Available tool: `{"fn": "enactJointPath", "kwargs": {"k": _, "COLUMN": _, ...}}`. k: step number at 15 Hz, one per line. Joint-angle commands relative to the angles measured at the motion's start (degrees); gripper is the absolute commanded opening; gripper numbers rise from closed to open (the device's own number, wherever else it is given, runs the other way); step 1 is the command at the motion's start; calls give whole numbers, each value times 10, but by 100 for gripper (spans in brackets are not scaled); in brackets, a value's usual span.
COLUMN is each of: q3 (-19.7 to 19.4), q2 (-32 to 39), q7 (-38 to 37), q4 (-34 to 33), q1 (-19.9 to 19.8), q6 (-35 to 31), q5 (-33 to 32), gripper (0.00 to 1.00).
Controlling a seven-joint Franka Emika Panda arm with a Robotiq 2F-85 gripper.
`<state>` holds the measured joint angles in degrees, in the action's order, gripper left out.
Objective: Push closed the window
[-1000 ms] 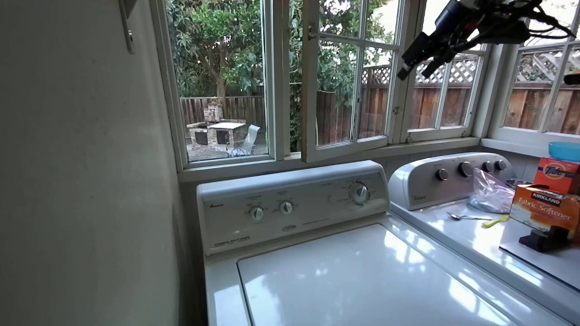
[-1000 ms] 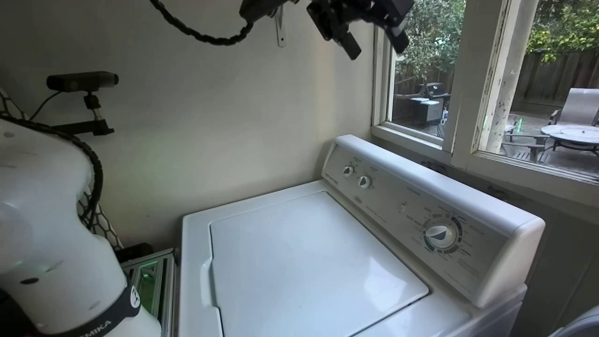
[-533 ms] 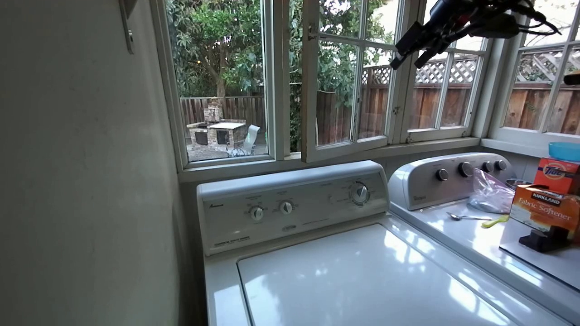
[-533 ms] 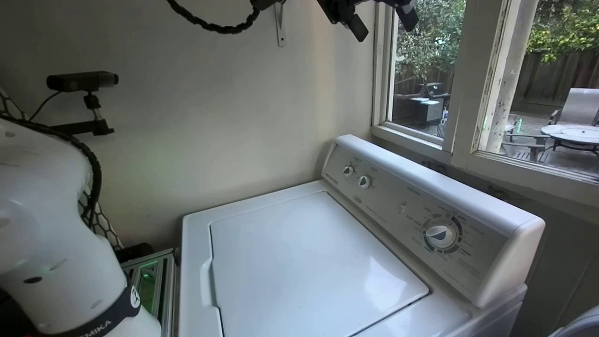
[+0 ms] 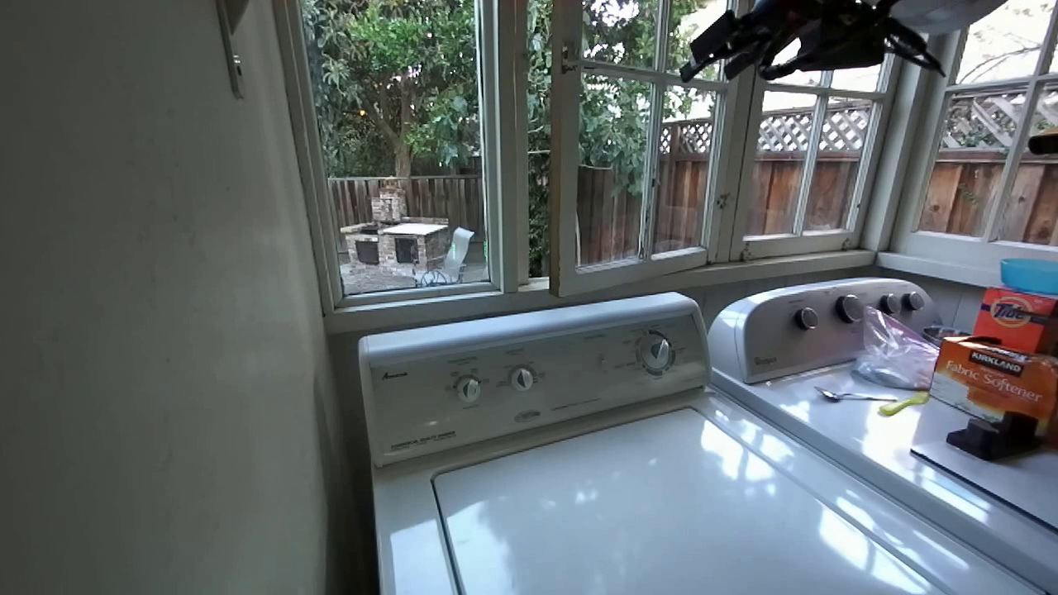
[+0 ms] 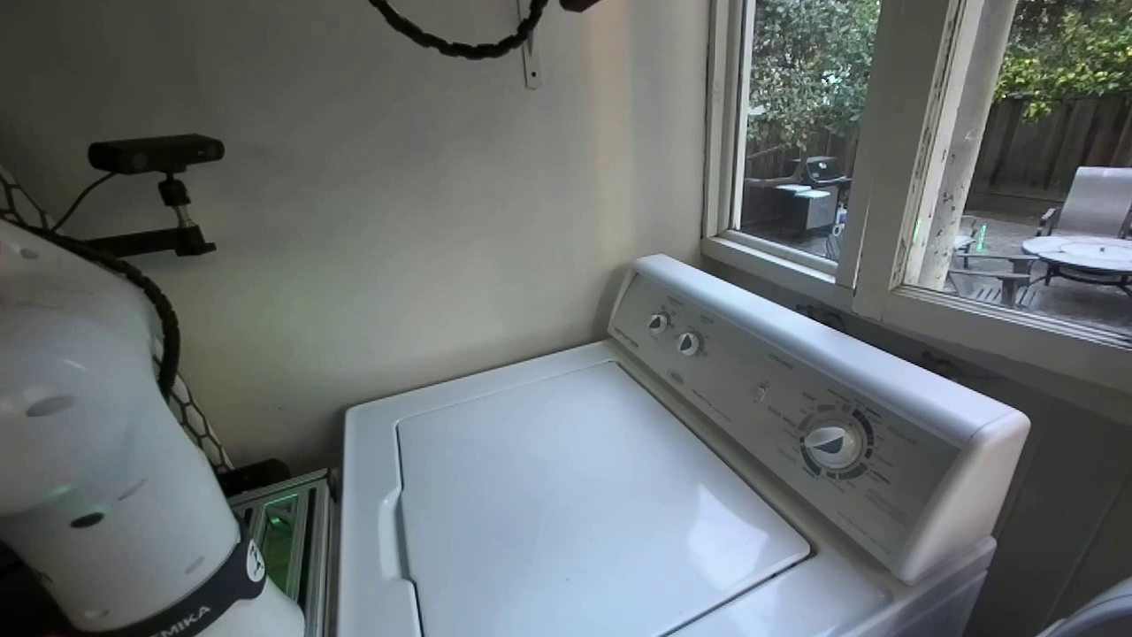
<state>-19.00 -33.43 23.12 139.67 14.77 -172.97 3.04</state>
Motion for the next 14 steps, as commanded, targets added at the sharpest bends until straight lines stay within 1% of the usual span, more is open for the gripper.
{"fn": "enactJointPath", "kwargs": {"k": 1, "q3": -98, "q2": 67, "q7": 47, "q4": -63, "q1": 149, "q6": -107, "q5": 43, "gripper": 100}}
{"fn": "enactJointPath", "kwargs": {"k": 3, "q3": -155, "q2": 88, "q7": 40, "q4": -101, "q1": 236, "q6": -144, "q5": 54, "gripper": 100}}
{"fn": "enactJointPath", "kwargs": {"k": 5, "q3": -211, "q2": 107, "q7": 27, "q4": -138, "q1": 309, "q6": -166, "q5": 56, "gripper": 100}}
{"fn": "enactJointPath", "kwargs": {"k": 6, "q3": -164, "q2": 83, "q7": 26, "q4": -99, "q1": 250, "q6": -149, "q5": 37, "gripper": 100}}
{"fn": "enactJointPath", "kwargs": {"k": 7, "q3": -177, "q2": 91, "q7": 26, "q4": -110, "q1": 269, "q6": -151, "q5": 37, "gripper": 100}}
{"fn": "enactJointPath", "kwargs": {"k": 10, "q3": -170, "q2": 92, "q7": 26, "q4": -108, "q1": 259, "q6": -151, "q5": 37, "gripper": 100}}
{"fn": "enactJointPath", "kwargs": {"k": 11, "q3": -167, "q2": 105, "q7": 23, "q4": -111, "q1": 251, "q6": -155, "q5": 39, "gripper": 100}}
{"fn": "enactJointPath", "kwargs": {"k": 12, "q3": -178, "q2": 118, "q7": 21, "q4": -120, "q1": 262, "q6": -169, "q5": 42, "gripper": 100}}
{"fn": "enactJointPath", "kwargs": {"k": 14, "q3": -205, "q2": 133, "q7": 18, "q4": -143, "q1": 292, "q6": -174, "q5": 49, "gripper": 100}}
